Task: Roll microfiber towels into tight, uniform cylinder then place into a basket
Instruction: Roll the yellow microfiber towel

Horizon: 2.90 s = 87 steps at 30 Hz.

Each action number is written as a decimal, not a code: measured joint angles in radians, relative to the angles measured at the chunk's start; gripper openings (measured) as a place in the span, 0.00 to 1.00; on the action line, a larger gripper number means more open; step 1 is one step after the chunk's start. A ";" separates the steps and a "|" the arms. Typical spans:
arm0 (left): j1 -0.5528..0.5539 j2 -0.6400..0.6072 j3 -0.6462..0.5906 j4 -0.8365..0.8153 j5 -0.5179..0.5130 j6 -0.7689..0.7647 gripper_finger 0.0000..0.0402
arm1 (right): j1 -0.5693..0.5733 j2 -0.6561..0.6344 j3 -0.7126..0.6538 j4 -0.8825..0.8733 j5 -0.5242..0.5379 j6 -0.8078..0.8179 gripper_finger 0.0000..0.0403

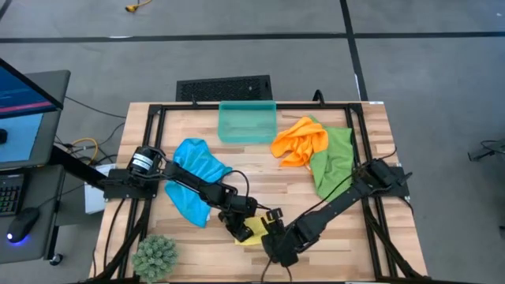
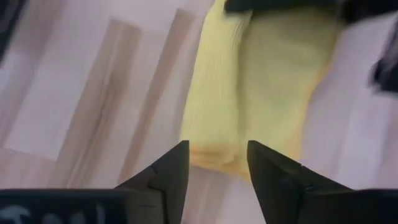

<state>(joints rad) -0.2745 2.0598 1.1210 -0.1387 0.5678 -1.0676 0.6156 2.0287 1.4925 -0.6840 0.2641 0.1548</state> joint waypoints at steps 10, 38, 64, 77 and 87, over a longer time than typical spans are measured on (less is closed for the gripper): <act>0.001 0.000 0.000 -0.001 0.001 -0.003 0.03 | 0.041 0.024 -0.062 0.139 0.049 -0.178 0.41; 0.000 0.000 0.000 -0.003 0.022 0.042 0.21 | -0.066 0.016 -0.207 0.301 -0.064 -0.093 0.41; -0.140 -0.226 -0.011 -0.224 -0.479 0.510 0.31 | -0.076 0.020 -0.209 0.303 -0.080 0.030 0.04; -0.408 -0.232 -0.008 -0.145 -1.028 0.782 0.31 | -0.091 0.019 -0.209 0.303 -0.105 0.056 0.04; -0.476 -0.227 -0.007 -0.102 -1.159 0.856 0.31 | -0.095 0.019 -0.209 0.303 -0.113 0.059 0.05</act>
<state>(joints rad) -0.7503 1.8329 1.1137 -0.2405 -0.5911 -0.2120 0.5209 2.0480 1.2831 -0.3805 0.1514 0.2141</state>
